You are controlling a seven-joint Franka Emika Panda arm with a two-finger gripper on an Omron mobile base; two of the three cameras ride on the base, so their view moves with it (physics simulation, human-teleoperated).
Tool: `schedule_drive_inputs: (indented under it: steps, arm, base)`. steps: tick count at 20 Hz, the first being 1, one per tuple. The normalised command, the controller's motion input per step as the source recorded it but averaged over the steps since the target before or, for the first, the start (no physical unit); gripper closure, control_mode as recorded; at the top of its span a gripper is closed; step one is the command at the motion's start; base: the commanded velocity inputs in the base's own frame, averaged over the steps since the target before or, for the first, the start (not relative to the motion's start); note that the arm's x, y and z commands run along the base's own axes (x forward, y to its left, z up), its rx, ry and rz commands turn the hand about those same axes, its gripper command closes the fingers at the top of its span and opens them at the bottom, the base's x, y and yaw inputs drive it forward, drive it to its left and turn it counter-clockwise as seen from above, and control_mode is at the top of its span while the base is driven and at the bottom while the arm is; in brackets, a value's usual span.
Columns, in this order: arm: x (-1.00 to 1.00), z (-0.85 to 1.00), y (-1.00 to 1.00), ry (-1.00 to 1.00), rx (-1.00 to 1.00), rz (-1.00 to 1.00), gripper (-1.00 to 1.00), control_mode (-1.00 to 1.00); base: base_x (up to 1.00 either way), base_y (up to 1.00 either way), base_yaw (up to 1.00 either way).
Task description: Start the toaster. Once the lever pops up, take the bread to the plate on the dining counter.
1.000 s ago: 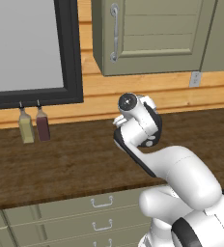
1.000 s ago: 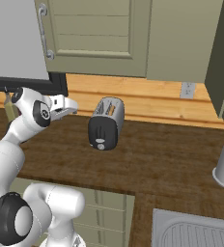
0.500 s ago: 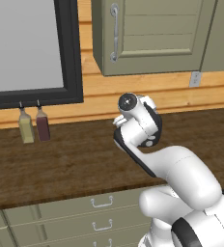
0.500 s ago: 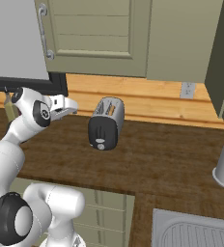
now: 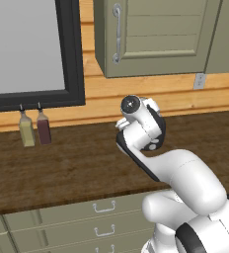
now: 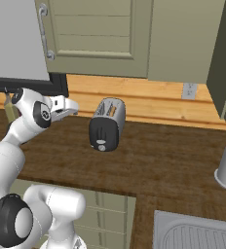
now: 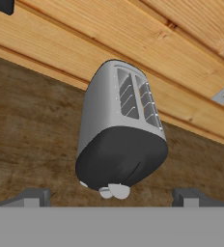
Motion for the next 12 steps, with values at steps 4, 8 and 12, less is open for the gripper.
schedule_drive_inputs:
  steps: [4, 8, 12]
  arm:
    - [0.00, 0.00, 0.00, 0.00, 0.00, 0.00, -1.00, -1.00]
    - [0.00, 0.00, 0.00, 0.00, 0.00, 0.00, -1.00, -1.00]
    - [0.00, 0.00, 0.00, 0.00, 0.00, 0.00, -1.00, -1.00]
  base:
    - [0.00, 0.00, 0.00]
    - [0.00, 0.00, 0.00]
    - [0.00, 0.00, 0.00]
